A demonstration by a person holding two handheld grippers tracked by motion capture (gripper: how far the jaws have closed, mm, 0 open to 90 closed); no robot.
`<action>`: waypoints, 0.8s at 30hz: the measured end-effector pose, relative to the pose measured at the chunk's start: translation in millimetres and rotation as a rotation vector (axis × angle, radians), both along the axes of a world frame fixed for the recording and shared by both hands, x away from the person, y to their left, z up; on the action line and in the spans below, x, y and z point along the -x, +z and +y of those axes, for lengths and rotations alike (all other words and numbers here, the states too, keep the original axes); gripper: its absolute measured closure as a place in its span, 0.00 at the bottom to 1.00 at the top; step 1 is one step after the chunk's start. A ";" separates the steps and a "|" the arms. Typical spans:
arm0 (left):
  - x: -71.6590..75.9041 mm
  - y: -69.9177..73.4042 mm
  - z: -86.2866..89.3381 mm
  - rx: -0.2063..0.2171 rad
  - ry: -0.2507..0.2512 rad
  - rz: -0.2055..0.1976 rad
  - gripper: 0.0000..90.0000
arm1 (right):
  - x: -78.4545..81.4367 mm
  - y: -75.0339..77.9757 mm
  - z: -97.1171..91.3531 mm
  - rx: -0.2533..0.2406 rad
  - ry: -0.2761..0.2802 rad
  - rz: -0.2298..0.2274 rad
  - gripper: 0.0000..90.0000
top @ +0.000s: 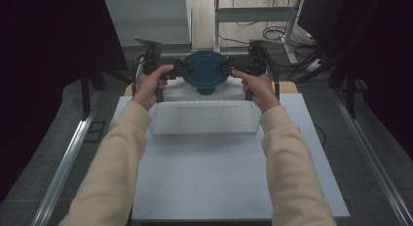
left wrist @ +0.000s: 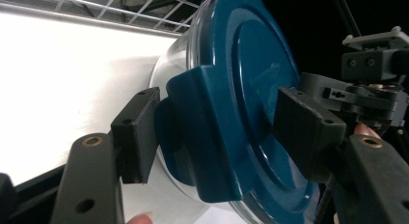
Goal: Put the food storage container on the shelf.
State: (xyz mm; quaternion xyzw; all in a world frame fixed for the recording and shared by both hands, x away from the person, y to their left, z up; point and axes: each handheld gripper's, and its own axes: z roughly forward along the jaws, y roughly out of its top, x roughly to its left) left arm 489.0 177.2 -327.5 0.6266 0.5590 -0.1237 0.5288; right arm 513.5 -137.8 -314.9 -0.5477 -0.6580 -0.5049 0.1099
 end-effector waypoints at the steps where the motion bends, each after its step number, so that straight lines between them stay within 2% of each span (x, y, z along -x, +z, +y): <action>1: -1.3 -1.6 -0.1 0.007 0.004 0.000 0.39 | -1.1 -0.7 -0.3 -0.003 -0.003 0.008 0.40; 4: -3.9 -6.2 0.3 0.025 0.005 0.009 0.38 | -3.7 -3.9 -0.1 -0.012 -0.021 0.015 0.40; 7: -4.0 -7.0 0.4 0.029 0.004 -0.006 0.38 | -4.0 -4.3 -0.1 -0.013 -0.022 0.011 0.39; 9: -2.6 -6.4 -0.8 0.014 0.018 -0.028 0.38 | -3.3 -3.9 0.0 -0.011 -0.024 0.007 0.37; 10: -1.0 -4.9 -1.3 -0.011 0.035 -0.049 0.36 | -1.5 -2.5 0.8 -0.003 -0.034 -0.007 0.32; 12: 3.2 -1.0 -0.5 -0.033 0.054 -0.079 0.30 | 4.2 3.0 0.6 0.021 -0.052 -0.057 0.24; 15: 12.6 5.6 2.2 -0.075 0.053 -0.127 0.25 | 15.3 12.6 -2.5 0.050 -0.057 -0.145 0.20; 18: 29.0 13.3 4.8 -0.151 0.042 -0.191 0.23 | 28.7 20.0 -7.8 0.087 -0.002 -0.210 0.18; 20: 43.0 16.2 7.0 -0.162 0.034 -0.220 0.24 | 39.8 21.9 -13.0 0.117 0.031 -0.260 0.18; 24: 76.3 15.0 13.3 -0.186 0.010 -0.275 0.24 | 64.8 19.6 -25.1 0.165 0.076 -0.316 0.19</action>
